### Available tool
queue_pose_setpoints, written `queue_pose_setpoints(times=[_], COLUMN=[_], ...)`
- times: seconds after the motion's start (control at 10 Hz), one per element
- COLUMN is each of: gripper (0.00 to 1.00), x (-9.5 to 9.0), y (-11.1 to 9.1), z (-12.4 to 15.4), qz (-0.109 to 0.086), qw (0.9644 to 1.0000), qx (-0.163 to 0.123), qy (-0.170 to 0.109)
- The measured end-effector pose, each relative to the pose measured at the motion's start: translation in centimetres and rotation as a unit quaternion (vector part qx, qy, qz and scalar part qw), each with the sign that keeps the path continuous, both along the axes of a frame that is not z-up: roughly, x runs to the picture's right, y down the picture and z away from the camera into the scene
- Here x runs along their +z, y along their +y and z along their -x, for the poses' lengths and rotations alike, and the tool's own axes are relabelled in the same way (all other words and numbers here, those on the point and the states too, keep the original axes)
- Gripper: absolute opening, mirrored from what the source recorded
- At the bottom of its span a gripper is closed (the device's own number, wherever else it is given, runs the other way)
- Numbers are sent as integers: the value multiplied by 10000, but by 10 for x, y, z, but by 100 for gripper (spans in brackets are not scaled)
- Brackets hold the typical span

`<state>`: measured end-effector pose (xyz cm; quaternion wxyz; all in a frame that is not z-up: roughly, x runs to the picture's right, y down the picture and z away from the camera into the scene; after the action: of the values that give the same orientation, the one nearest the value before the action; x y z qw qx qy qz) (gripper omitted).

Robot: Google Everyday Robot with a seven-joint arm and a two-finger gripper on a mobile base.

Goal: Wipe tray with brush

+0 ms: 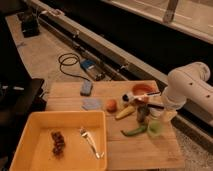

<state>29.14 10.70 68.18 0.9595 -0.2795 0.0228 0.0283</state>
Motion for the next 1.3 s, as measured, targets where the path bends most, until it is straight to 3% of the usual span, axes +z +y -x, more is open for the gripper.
queue_pose_setpoints(times=[0.4, 0.7, 0.9, 1.3], gripper=[65, 65, 65, 65], x=[-1, -2, 8, 32], y=[-2, -17, -40, -108], z=[0, 1, 2, 13], qz=[-70, -246, -328, -635], qw=[10000, 9997, 9994, 9969], qx=[18, 36, -55, -452], qy=[-16, -72, -111, -105])
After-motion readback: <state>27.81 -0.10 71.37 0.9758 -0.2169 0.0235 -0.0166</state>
